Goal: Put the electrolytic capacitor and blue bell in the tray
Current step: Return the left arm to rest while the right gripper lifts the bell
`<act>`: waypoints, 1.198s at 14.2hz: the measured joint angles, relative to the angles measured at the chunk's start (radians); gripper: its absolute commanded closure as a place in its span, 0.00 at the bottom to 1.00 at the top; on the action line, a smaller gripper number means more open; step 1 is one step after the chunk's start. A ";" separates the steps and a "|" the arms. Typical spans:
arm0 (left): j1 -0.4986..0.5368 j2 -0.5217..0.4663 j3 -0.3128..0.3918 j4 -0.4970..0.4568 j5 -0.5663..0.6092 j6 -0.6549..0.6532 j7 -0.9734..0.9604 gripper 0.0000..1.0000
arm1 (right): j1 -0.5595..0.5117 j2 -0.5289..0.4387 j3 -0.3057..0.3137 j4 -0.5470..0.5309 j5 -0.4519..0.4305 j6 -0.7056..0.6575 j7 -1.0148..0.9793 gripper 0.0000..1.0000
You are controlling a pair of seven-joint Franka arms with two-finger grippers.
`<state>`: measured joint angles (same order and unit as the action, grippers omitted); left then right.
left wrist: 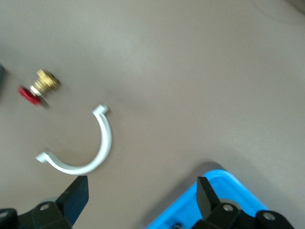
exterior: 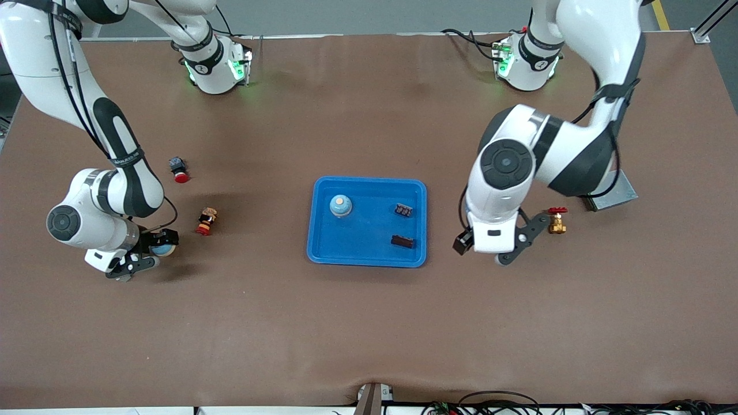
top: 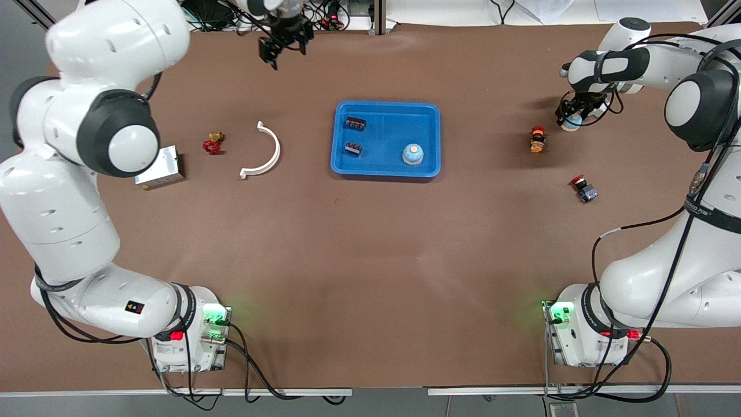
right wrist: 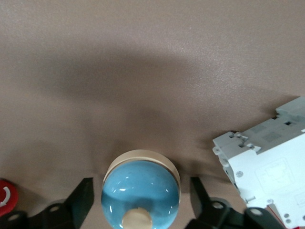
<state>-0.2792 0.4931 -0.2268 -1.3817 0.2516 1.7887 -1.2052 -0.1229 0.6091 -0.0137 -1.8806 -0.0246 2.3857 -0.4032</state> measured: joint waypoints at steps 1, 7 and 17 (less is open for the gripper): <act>0.027 -0.022 0.000 0.000 -0.003 -0.026 0.061 0.00 | 0.000 0.000 0.000 0.000 0.000 0.000 0.000 0.68; 0.164 -0.146 0.000 -0.001 -0.043 -0.194 0.494 0.00 | 0.000 0.000 0.002 0.004 0.000 -0.006 0.000 0.81; 0.348 -0.341 0.014 -0.010 -0.111 -0.285 0.919 0.00 | 0.098 -0.085 0.027 0.278 0.001 -0.521 0.297 0.80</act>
<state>0.0690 0.1526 -0.2124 -1.3920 0.1403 1.5035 -0.2862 -0.0250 0.5243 0.0137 -1.6026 -0.0239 1.8643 -0.1064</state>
